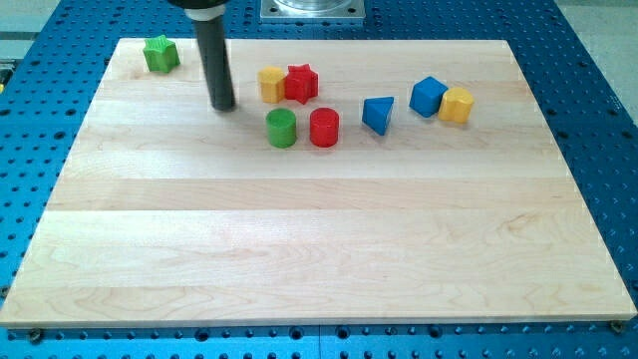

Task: Move the red star to the top of the green circle

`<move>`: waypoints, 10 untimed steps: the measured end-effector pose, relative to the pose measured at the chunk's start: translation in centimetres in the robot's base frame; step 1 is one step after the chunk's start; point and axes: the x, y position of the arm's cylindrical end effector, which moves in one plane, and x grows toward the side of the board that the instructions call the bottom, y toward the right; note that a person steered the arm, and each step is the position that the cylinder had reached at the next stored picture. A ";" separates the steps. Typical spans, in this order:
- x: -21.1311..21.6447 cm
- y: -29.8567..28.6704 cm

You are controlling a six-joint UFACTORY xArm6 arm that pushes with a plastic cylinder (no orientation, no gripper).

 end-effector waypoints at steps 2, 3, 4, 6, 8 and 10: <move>0.8 -3.1; 1.1 -3.1; 2.6 -1.2; 1.0 2.1; -8.0 3.9; -7.2 13.6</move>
